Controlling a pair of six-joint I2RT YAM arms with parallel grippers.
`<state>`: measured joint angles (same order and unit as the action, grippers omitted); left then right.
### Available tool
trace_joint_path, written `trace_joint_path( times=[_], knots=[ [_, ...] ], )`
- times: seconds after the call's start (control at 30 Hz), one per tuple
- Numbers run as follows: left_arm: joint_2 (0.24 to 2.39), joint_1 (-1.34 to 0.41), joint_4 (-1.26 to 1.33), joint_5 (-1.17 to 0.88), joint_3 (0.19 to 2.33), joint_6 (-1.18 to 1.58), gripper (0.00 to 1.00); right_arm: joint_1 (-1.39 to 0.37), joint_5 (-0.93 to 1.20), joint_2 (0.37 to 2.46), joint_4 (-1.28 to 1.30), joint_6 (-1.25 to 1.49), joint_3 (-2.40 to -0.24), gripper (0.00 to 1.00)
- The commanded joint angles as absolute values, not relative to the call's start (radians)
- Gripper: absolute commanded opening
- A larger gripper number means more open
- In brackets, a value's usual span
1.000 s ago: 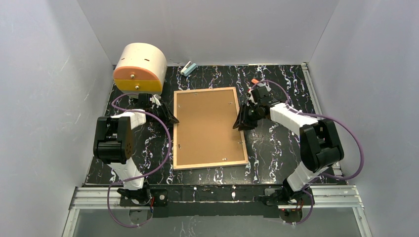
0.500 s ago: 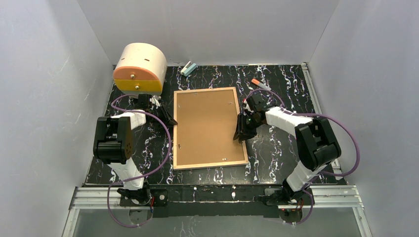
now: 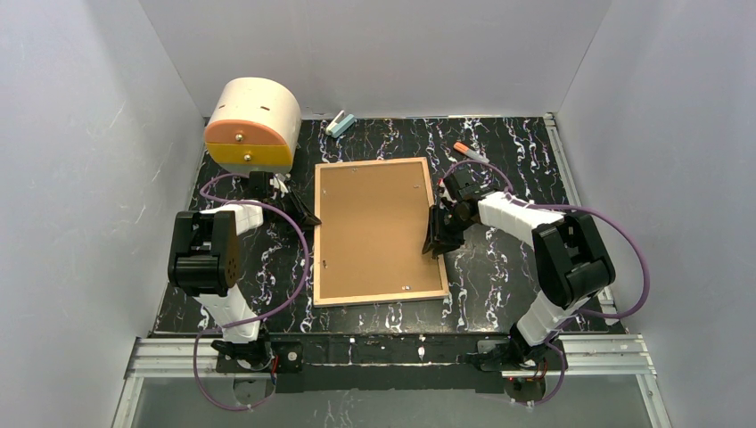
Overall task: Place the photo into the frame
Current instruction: Install the photo frame at the center of the board.
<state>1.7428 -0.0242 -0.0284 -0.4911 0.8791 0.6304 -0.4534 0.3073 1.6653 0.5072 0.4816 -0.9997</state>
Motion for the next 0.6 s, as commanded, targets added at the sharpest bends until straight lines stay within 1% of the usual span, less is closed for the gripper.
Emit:
trace_joint_path(
  times=[0.0,0.23,0.4,0.57],
  knots=[
    [1.756,-0.029,-0.075,-0.446,0.855,0.644,0.09,-0.453,0.233,1.654,0.564,0.468,-1.029,0.43],
    [1.752,-0.028,-0.077,-0.441,0.856,0.648,0.07,-0.453,0.234,1.645,0.575,0.457,-1.020,0.43],
    [1.753,-0.028,-0.058,-0.446,0.851,0.684,0.04,-0.453,0.307,1.672,0.635,0.419,-1.021,0.42],
    [1.751,-0.027,0.025,-0.466,0.809,0.780,0.00,-0.453,0.399,1.697,0.704,0.378,-1.032,0.41]
  ],
)
